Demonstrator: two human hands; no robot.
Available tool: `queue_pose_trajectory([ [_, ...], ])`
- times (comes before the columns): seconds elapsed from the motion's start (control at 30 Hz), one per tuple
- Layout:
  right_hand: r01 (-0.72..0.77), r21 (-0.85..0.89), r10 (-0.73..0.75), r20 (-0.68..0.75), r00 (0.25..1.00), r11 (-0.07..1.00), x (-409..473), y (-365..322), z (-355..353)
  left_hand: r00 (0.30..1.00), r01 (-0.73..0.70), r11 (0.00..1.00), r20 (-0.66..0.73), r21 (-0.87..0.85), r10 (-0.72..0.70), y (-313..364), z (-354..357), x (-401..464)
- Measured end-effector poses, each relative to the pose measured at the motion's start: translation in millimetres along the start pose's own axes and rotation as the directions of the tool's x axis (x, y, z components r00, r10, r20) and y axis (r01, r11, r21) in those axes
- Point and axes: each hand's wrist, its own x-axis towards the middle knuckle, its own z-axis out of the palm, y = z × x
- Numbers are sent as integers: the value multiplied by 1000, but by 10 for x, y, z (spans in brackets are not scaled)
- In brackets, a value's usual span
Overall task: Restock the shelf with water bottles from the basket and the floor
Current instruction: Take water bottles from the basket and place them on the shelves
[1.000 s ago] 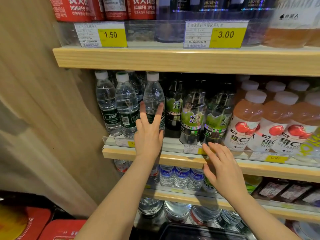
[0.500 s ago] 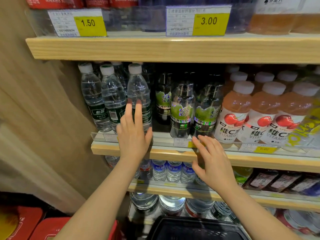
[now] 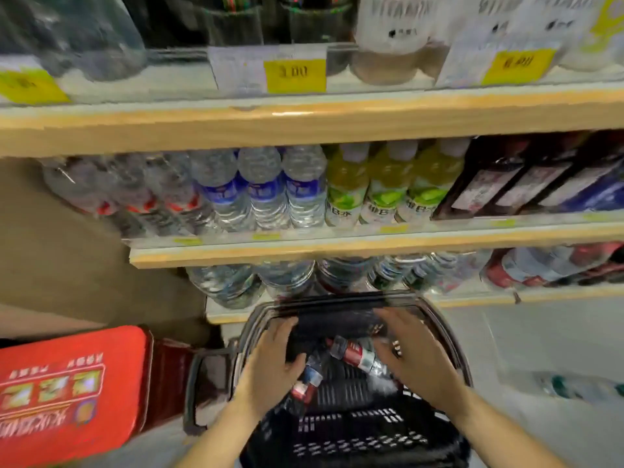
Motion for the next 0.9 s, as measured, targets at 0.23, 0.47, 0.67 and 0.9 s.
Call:
queue_pose_trajectory([
  [0.23, -320, -97, 334, 274, 902, 943, -187, 1098, 1441, 947, 266, 960, 208, -88, -244, -869, 1602, 323],
  [0.47, -333, -246, 407, 384, 829, 910, 199, 2078, 2735, 900, 346, 937, 266, 45, -345, -1724, 2755, 795],
  [0.67, -363, -289, 456, 396, 797, 886, 491, 2487, 3143, 830, 380, 897, 345, 224, -438, -2098, 3090, 1003],
  [0.9, -358, -277, 446, 395, 803, 892, 348, 2128, 2645, 781, 481, 857, 353, 184, -515, -1692, 2597, 797],
])
